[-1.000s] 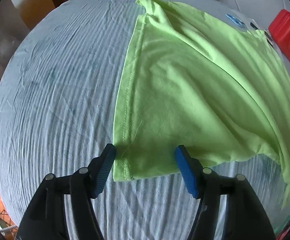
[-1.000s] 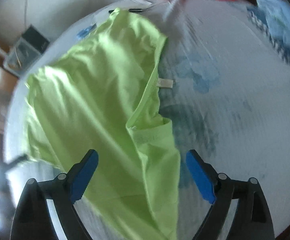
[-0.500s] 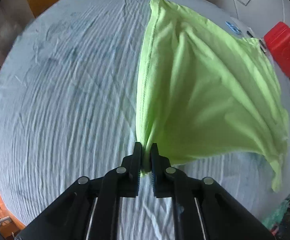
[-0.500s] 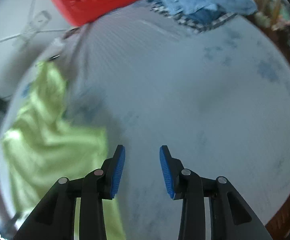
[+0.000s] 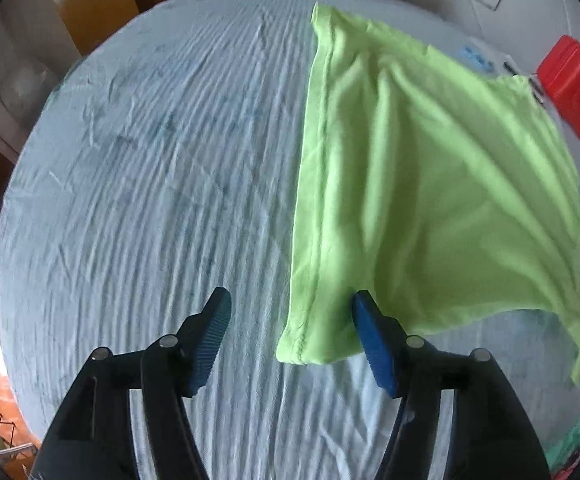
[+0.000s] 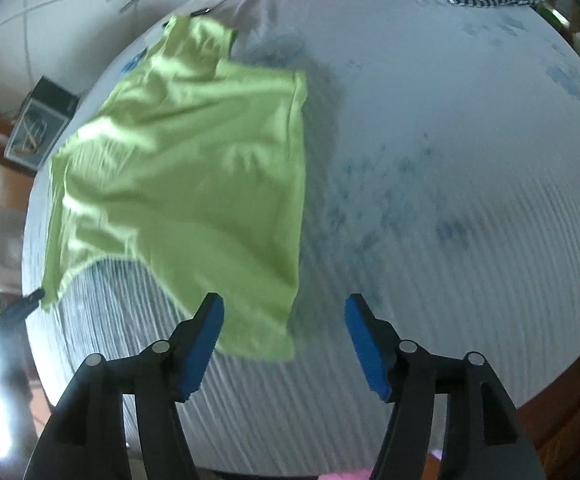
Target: Fold clothes
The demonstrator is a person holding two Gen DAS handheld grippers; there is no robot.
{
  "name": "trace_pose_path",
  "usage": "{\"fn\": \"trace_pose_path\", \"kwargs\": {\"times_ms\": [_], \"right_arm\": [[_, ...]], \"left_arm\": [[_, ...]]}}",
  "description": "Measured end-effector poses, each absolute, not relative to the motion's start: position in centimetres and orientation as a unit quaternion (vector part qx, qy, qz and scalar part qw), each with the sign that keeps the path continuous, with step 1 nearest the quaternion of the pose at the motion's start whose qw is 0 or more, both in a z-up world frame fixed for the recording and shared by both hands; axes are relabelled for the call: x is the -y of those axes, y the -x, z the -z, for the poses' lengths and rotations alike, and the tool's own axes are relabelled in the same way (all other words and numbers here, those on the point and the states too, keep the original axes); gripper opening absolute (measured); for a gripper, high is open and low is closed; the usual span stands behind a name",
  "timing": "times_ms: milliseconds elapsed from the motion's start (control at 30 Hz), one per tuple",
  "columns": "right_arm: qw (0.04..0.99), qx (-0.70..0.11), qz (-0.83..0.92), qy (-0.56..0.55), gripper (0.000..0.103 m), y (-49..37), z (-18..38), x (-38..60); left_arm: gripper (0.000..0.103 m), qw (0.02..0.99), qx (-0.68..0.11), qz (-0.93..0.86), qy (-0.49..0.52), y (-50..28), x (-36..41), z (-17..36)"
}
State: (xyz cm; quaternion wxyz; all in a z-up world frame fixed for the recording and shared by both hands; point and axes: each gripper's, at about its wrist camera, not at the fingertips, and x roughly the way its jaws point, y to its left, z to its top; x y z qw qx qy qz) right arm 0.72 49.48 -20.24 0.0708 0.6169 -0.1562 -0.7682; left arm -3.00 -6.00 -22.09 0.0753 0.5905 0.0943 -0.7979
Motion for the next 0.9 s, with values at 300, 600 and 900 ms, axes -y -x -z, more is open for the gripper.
{"fn": "trace_pose_path", "kwargs": {"times_ms": [300,600,900], "right_arm": [[0.086,0.070,0.782,-0.613,0.045,-1.4,21.6,-44.7],[0.119,0.134,0.809,-0.560,0.006,-1.8,13.9,-47.3],[0.089,0.148,0.736,-0.655,0.006,-4.0,19.2,-49.2]], "left_arm": [[0.006,0.016,-0.065,0.804,-0.591,3.2,3.8,22.5],[0.006,-0.009,-0.097,0.826,-0.554,0.3,6.4,16.0],[0.006,0.006,-0.064,0.782,-0.620,-1.8,6.6,21.8]]}}
